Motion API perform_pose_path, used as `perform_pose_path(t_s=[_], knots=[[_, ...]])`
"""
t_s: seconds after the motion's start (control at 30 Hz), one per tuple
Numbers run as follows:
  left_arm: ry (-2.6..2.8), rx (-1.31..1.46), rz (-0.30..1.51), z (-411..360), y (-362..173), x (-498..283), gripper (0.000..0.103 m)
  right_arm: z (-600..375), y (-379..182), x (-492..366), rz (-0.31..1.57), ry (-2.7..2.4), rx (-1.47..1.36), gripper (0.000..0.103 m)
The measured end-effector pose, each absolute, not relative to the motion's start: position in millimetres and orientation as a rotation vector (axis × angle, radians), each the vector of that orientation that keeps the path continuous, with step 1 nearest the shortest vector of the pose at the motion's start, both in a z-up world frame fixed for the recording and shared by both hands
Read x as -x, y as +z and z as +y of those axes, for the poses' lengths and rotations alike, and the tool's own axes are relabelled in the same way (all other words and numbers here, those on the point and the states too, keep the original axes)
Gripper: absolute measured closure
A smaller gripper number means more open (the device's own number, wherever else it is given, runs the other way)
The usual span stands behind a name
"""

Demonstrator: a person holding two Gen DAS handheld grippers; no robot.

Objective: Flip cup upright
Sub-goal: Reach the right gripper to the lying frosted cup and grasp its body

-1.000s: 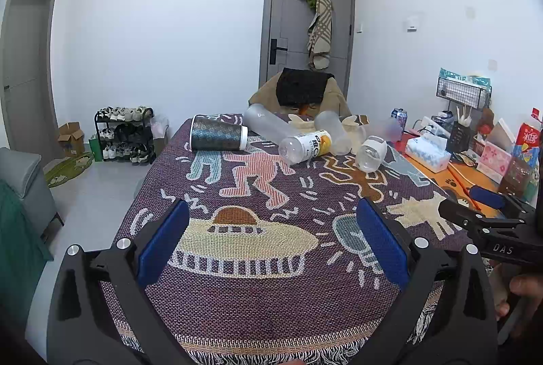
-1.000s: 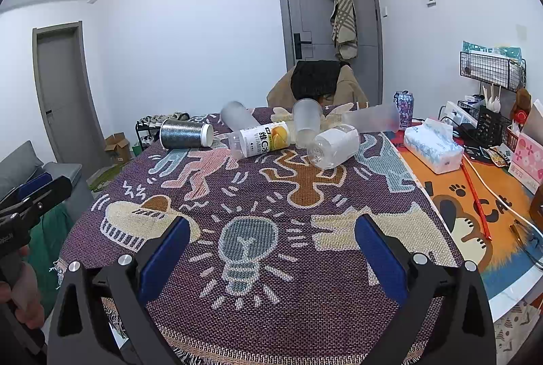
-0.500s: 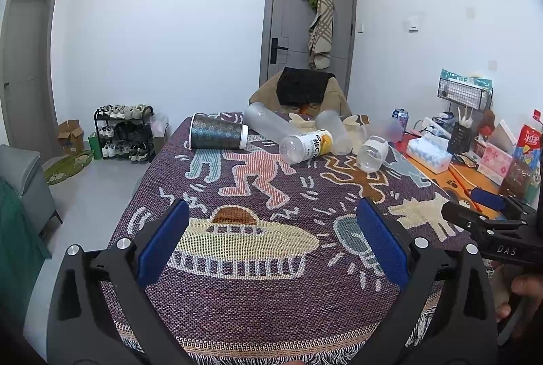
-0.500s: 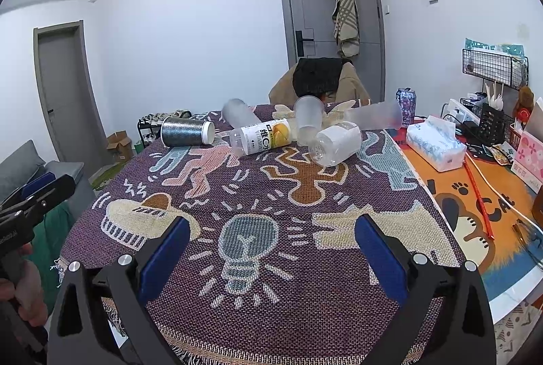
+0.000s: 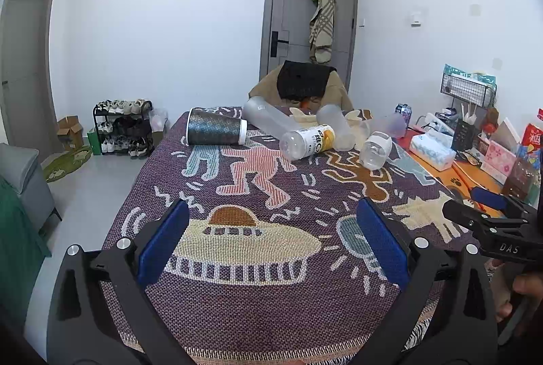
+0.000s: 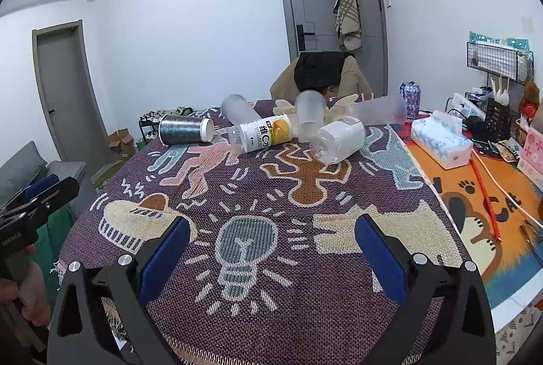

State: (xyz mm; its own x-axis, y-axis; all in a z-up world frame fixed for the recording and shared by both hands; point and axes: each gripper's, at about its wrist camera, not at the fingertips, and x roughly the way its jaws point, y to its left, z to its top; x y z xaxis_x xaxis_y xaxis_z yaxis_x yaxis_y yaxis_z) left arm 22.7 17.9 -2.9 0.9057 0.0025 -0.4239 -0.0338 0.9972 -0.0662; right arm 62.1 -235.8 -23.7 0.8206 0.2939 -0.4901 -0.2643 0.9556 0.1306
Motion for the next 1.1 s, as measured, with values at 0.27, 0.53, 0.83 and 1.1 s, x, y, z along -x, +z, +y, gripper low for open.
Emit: perform_pose_path(t_s=[0.27,0.53,0.83,1.1], knots=[[0.033,0.087,0.461,26.9,-2.6,-48.0,0.005,-231.2,-16.0,-96.8,0.559,0.332,-0.059,0.008],[0.056,0.119,0.487,39.7,-2.2,-77.7,0.005,-220.9,-6.1,-143.5,0.587,0.348,-0.044,0.008],[0.077,0.179,0.512,58.4,-2.9,-110.1,0.005,-211.2,-0.1,-208.8,0.653,0.347,-0.033,0.015],[0.106,0.210,0.531,77.5,-7.6,-137.7,0.005,-205.1,-2.9,-281.8,0.729,0.305,-0.036,0.026]])
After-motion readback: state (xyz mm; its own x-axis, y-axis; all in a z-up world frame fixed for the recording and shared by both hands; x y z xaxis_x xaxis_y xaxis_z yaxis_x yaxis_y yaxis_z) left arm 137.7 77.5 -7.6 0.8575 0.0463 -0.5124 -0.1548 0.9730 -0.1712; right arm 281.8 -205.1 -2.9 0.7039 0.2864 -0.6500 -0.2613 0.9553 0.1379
